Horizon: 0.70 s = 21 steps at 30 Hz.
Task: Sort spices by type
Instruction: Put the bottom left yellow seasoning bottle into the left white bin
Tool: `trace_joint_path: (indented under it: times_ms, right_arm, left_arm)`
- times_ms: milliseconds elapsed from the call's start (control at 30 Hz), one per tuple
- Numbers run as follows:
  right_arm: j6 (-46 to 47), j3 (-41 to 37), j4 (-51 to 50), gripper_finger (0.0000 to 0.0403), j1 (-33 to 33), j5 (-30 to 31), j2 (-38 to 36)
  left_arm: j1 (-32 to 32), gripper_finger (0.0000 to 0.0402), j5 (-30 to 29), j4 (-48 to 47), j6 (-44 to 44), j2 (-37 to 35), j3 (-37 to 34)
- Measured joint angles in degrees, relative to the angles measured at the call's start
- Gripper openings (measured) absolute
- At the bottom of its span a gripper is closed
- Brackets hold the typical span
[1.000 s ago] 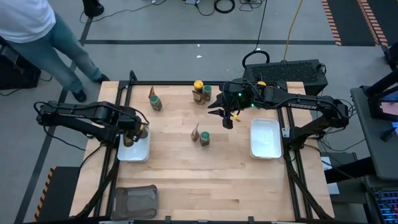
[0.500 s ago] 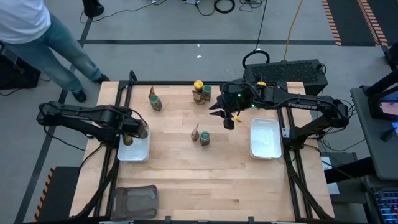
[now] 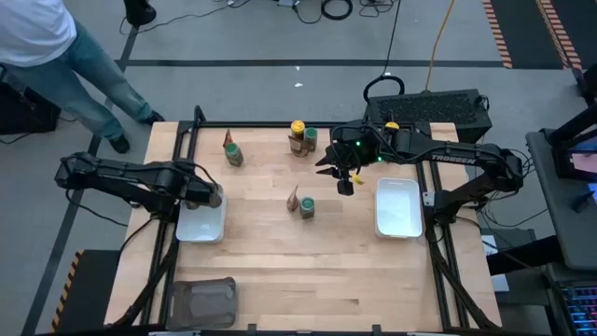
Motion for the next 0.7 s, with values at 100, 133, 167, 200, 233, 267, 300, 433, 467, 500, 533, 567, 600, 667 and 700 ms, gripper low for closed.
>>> trace_joint_path:
  times_ms: [100, 133, 167, 200, 233, 267, 300, 433, 467, 500, 533, 567, 600, 667, 700]
  right_arm:
    - [-0.6, 0.0, 0.0, 0.0082, 0.0, 0.0, 0.0]
    - [-0.9, 0.0, 0.0, 0.0082, 0.0, 0.0, 0.0]
    - [-1.1, 0.0, 0.1, 0.0082, 0.0, 0.0, 0.0]
    - [-1.2, 0.0, 0.1, 0.0082, 0.0, 0.0, 0.0]
    - [-1.3, 0.0, 0.1, 0.0082, 0.0, 0.0, 0.0]
    - [-1.3, 0.0, 0.2, 0.0082, 0.0, 0.0, 0.0]
    - [-1.3, 0.0, 0.2, 0.0082, 0.0, 0.0, 0.0]
    - [-1.3, 0.0, 0.2, 0.0082, 0.0, 0.0, 0.0]
    - [-1.4, 0.0, 0.2, 0.0082, 0.0, 0.0, 0.0]
    - [-1.7, 0.0, 0.3, 0.0082, 0.0, 0.0, 0.0]
    - [-2.0, 0.0, 0.4, 0.0082, 0.0, 0.0, 0.0]
    - [-2.2, 0.0, 0.4, 0.0082, 0.0, 0.0, 0.0]
    - [-2.3, 0.0, 0.4, 0.0082, 0.0, 0.0, 0.0]
    - [-2.3, 0.0, 0.5, 0.0082, 0.0, 0.0, 0.0]
    - [-2.3, 0.0, 0.5, 0.0082, 0.0, 0.0, 0.0]
  left_arm:
    - [0.0, 0.0247, -0.7, 0.0, -0.1, 0.1, 0.0]
    - [0.1, 0.0247, -0.9, -0.1, -0.2, 0.1, 0.0]
    - [0.2, 0.0247, -1.0, -0.1, -0.5, 0.1, 0.0]
    - [0.2, 0.0247, -1.1, -0.3, -1.0, 0.1, 0.0]
    - [0.2, 0.0247, -1.3, -0.4, -1.4, 0.1, 0.0]
    - [0.2, 0.0247, -1.5, -0.4, -1.6, 0.1, 0.1]
    - [0.2, 0.0247, -1.7, -0.4, -2.0, 0.1, 0.1]
    - [0.2, 0.0247, -2.3, -0.4, -4.3, 0.5, 0.3]
    - [0.2, 0.0247, -2.4, -0.5, -4.4, 0.7, 0.3]
    - [0.2, 0.0247, -2.4, -0.5, -4.4, 0.9, 0.3]
    - [0.2, 0.0247, -2.4, -0.5, -4.4, 1.2, 0.3]
    - [0.2, 0.0247, -2.4, -0.5, -4.4, 1.6, 0.3]
    - [0.2, 0.0247, -2.4, -0.5, -4.4, 2.0, 0.3]
    - [0.2, 0.0247, -2.4, -0.5, -4.4, 2.8, 0.3]
    - [0.2, 0.0247, -2.4, -0.5, -4.4, 3.3, 0.3]
